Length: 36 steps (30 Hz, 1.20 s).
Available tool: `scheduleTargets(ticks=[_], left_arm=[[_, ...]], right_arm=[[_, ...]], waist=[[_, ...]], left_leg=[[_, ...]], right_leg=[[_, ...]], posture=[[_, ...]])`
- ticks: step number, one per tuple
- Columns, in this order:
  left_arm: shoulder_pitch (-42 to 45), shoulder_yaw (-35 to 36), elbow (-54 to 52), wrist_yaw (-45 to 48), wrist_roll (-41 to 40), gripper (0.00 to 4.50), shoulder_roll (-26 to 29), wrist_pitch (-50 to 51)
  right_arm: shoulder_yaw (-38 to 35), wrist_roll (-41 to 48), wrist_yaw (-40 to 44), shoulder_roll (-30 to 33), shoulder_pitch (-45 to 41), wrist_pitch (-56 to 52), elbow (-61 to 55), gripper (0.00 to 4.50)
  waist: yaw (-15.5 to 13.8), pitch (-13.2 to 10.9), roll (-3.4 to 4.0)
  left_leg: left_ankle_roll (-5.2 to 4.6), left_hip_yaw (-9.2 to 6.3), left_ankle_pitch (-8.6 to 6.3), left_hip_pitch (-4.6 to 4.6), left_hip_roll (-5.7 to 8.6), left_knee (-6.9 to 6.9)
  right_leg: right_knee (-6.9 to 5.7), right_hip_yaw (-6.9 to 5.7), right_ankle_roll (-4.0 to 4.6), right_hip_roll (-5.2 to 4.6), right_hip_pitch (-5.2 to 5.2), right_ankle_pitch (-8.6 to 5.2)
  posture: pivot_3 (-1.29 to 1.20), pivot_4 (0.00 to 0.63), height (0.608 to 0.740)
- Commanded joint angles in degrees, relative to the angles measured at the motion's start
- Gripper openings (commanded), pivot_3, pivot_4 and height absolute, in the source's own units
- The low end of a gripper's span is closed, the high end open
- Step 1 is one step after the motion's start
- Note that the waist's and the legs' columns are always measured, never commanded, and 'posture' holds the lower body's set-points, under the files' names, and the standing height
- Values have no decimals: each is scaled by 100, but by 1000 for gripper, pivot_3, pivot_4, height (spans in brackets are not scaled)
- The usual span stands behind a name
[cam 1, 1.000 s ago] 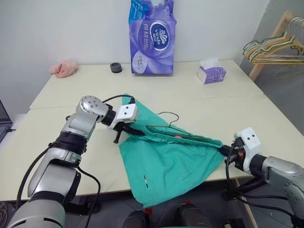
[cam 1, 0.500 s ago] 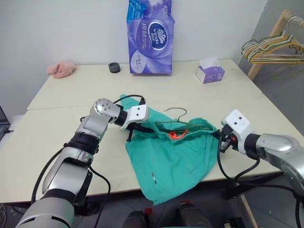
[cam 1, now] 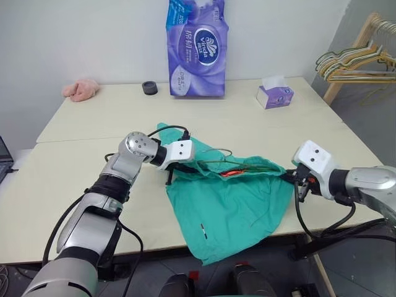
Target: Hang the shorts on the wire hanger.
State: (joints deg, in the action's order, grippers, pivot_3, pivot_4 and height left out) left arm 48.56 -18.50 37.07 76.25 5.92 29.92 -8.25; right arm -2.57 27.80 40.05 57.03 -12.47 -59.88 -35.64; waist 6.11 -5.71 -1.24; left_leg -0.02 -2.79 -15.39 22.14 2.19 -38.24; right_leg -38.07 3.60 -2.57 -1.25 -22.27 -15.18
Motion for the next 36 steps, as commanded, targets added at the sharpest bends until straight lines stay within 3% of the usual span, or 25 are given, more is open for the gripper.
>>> scheduleTargets(ticks=[1, 7, 13, 19, 25, 36], left_arm=[[167, 55, 56, -132, 26, 0, 0, -113], [219, 28, 106, -106, 65, 0, -2, -172], [269, 12, -49, -145, 59, 0, -125, -89], [273, 58, -165, -200, 50, 0, -158, -16], [258, 66, -282, -204, 35, 0, -125, 71], [242, 35, -516, -81, 22, 0, -60, 210]], right_arm=[[-493, 73, 124, 27, 325, 164, 20, 34], [-515, 7, 49, 41, 131, 286, -42, 34], [238, -72, 18, -47, -839, 215, -294, 34], [857, -313, 71, -59, -1287, 375, -301, 34], [1405, -917, 180, 16, -1540, 808, -189, 34], [1666, -1531, 336, -118, -1669, 1243, -203, 34]], waist=[[0, 0, 0], [33, -1, 1], [44, -1, 2], [31, -1, 2], [32, -1, 2], [36, -1, 2]], left_leg=[[0, 1, 0, 1, 0, 0], [0, 2, 0, -2, -1, -2], [0, -1, 0, -2, -2, 2], [0, -1, 0, 3, 1, 2], [0, -3, 0, 3, 1, 2], [0, -3, 0, 3, 1, 1]], right_leg=[[-1, 1, 0, 0, -1, 0], [-4, 2, -1, 1, -1, 0], [-1, -1, -1, 1, -1, 0], [3, -1, -1, -3, -3, 1], [-1, -3, 0, -3, -6, 1], [-2, -3, 0, -3, -6, 1]], posture=[[-183, 68, 740], [-189, 71, 740], [-187, 69, 740], [-181, 67, 740], [-173, 65, 740], [-179, 65, 740]])
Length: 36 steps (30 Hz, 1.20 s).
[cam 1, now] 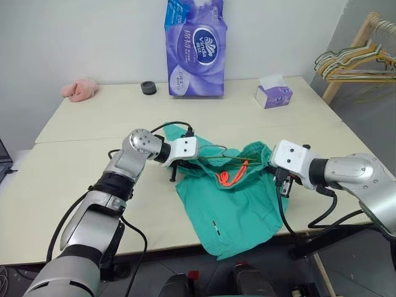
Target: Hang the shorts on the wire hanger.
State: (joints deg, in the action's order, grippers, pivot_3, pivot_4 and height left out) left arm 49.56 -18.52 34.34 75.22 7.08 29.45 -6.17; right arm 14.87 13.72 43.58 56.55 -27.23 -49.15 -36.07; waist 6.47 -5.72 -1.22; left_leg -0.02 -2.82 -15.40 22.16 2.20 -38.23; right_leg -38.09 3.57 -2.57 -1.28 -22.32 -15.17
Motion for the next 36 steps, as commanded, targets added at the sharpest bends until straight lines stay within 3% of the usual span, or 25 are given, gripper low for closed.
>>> scheduleTargets(ticks=[1, 2, 6, 16, 21, 25, 36], left_arm=[[142, 38, -243, 27, -93, 0, -14, 1], [142, 39, -243, 32, -91, 0, -16, 0], [138, 43, -250, 32, -93, 0, -18, 13], [107, 72, -264, -15, -104, 0, -26, 49], [95, 75, -280, -16, -120, 0, -48, 62], [91, 71, -291, 3, -134, 0, -54, 62], [129, 49, -282, 47, -140, 0, -119, 31]], right_arm=[[-92, -170, -31, -88, -207, 173, -141, 34], [-118, -198, -7, -81, -200, 195, -124, 34], [-283, -198, 9, -108, -133, 164, -122, 931], [-1100, 246, 539, 594, 601, -194, -420, 4460], [-1653, 348, 694, 966, 1172, -295, -358, 4460], [-1666, 346, 468, 771, 1156, -348, -210, 4460], [-41, -318, 504, 14, 80, 226, 1020, 4460]], waist=[[1, 0, 0], [2, 0, 0], [1, 0, 0], [-6, 0, 0], [-6, 0, 0], [10, 0, 0], [15, 0, 0]], left_leg=[[0, 0, 0, 0, 0, -1], [0, 0, 0, 0, 0, -1], [0, -1, 0, 0, 0, 0], [0, -1, 0, 1, 0, -2], [0, 0, 0, -1, 0, -1], [0, 5, 0, -4, -1, -2], [0, 6, 0, -4, 0, -3]], right_leg=[[0, 0, 0, 0, 0, 0], [0, 0, 0, 0, 0, 0], [0, -1, 0, 0, 0, 0], [0, -2, 0, 0, 1, 0], [1, -1, 0, 0, 2, 0], [0, 3, 0, 1, 2, 0], [-1, 4, 0, 1, 2, 0]], posture=[[-179, 65, 740], [-179, 65, 740], [-179, 65, 740], [-185, 67, 740], [-187, 69, 740], [-187, 69, 740], [-196, 58, 740]])
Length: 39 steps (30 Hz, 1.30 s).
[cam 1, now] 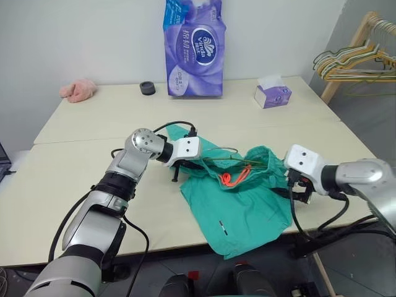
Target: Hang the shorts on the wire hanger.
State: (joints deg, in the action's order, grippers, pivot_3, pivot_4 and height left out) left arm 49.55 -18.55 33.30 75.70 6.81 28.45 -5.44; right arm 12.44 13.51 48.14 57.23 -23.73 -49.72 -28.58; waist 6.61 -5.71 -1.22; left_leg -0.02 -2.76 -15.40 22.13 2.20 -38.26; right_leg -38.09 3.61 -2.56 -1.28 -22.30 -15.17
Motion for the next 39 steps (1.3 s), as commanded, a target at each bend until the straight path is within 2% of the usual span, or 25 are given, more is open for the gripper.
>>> scheduleTargets(ticks=[1, 5, 8, 19, 25, 26, 30, 33, 37, 39], left_arm=[[127, 53, -188, 1, -114, 0, -20, -41], [109, 56, -237, 27, -125, 0, -8, -33], [102, 63, -260, 50, -132, 0, 14, -35], [25, 42, -363, 175, -117, 0, 87, -74], [71, 272, -331, 15, -359, 0, -92, 132], [114, 389, -331, 6, -515, 568, -161, 304], [190, 647, -340, 77, -846, 1709, -138, 692], [315, 967, -10, 206, -1152, 2591, 107, 1049], [351, 1036, 254, 504, -1275, 3814, 422, 1105], [382, 1052, 418, 610, -1264, 3814, 584, 1121]], right_arm=[[332, -401, 75, -99, -365, 384, 426, 4460], [604, -631, 205, -289, -643, 617, 893, 4460], [787, -792, 453, -314, -784, 830, 1200, 3845], [907, -1024, 950, -367, -905, 1019, 1115, 39], [862, -1061, 1056, -421, -873, 973, 1020, 39], [847, -1056, 1051, -435, -856, 967, 1012, 0], [785, -1010, 1053, -453, -794, 892, 923, 0], [700, -943, 1043, -457, -710, 799, 849, 0], [623, -881, 1044, -442, -631, 727, 809, 0], [561, -805, 1061, -440, -585, 663, 792, 0]], waist=[[1, 0, 0], [16, 0, 0], [29, 0, 0], [59, 1, 1], [70, 1, 1], [71, 1, 1], [112, 1, 1], [147, 1, 1], [189, 2, 3], [183, 2, 3]], left_leg=[[0, -1, 0, 0, 0, 0], [0, -1, 0, 0, 0, -1], [0, -2, 0, 0, 0, 0], [0, -5, 0, 0, 0, -2], [0, -6, 0, 0, 0, -2], [0, -7, 0, 0, 0, -2], [0, -9, 0, 2, 0, -4], [0, -12, 0, 2, 0, -2], [1, -13, 0, 1, -1, 3], [1, -14, 0, 1, -1, 4]], right_leg=[[0, -1, 0, 0, 0, 0], [-1, -1, 0, 0, -1, 0], [-1, -3, 1, 0, -1, 0], [-5, -4, 1, 0, -1, 1], [-4, -5, 1, -1, -1, 1], [-4, -5, 1, -1, -1, 1], [-5, -7, 1, -1, -1, 1], [-5, -9, 1, -1, -2, 1], [-6, -10, 1, -1, -4, 1], [-4, -12, 1, -1, -4, 0]], posture=[[-196, 58, 740], [-196, 58, 740], [-186, 56, 740], [-186, 57, 740], [-187, 58, 740], [-187, 58, 740], [-190, 62, 740], [-192, 62, 740], [-188, 62, 740], [-188, 62, 740]])
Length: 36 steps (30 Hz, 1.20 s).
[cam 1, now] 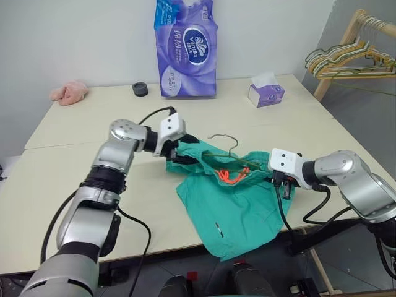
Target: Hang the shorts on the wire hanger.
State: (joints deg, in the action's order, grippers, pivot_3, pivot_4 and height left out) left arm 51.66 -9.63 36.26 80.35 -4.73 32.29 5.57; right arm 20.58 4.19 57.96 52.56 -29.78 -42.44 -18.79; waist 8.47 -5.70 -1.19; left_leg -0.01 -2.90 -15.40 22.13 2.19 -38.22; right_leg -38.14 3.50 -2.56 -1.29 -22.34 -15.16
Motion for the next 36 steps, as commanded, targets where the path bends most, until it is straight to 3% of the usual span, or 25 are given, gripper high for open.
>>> scheduleTargets(ticks=[1, 9, 13, 17, 22, 29, 36], left_arm=[[181, 150, 208, 180, -64, 3814, 283, -20], [165, 138, 274, 684, -204, 3814, 492, 287], [248, 261, 418, 395, -195, 3814, 427, 218], [461, 387, 750, -336, -28, 3814, 311, -160], [338, 425, 366, -374, -176, 3814, 234, -104], [95, 376, -349, -465, -279, 3814, 32, 164], [12, 366, -1088, -763, -550, 3814, -534, 776]], right_arm=[[-286, 172, 94, 36, 43, -97, -195, 0], [-528, 593, 345, 166, 160, -353, -265, 0], [-770, 916, 437, 221, 263, -629, -307, 0], [-1379, 1541, 401, 177, 480, -1342, -328, 0], [-2226, 2506, 448, 327, 847, -2585, -638, 0], [-3199, 3106, -109, 354, 1012, -3600, -825, 0], [-4373, 3443, -1077, -361, 1041, -4897, -1237, 0]], waist=[[-7, 0, 0], [-43, 0, 0], [-41, 0, 0], [-58, 0, -1], [-58, -1, 0], [-56, -5, 2], [-51, -29, 9]], left_leg=[[0, 0, 0, 0, 0, 0], [0, 0, 0, 1, 2, -4], [0, 0, 0, 1, 2, -4], [0, -3, 0, 3, 1, -5], [0, -3, 0, 5, 2, -4], [0, -3, 0, 6, 1, 4], [0, 0, 0, 7, 1, 1]], right_leg=[[0, 0, 0, 0, 0, 0], [0, 0, 0, -2, 2, 0], [0, 0, 0, -2, 2, 0], [0, -3, 0, -4, 2, 0], [0, -3, 0, -7, 1, 0], [4, -3, -1, -7, 1, 0], [3, 2, -2, -8, 3, 0]], posture=[[-185, 60, 740], [-184, 60, 740], [-185, 62, 740], [-184, 64, 740], [-186, 80, 740], [-206, 110, 740], [-256, 135, 740]])
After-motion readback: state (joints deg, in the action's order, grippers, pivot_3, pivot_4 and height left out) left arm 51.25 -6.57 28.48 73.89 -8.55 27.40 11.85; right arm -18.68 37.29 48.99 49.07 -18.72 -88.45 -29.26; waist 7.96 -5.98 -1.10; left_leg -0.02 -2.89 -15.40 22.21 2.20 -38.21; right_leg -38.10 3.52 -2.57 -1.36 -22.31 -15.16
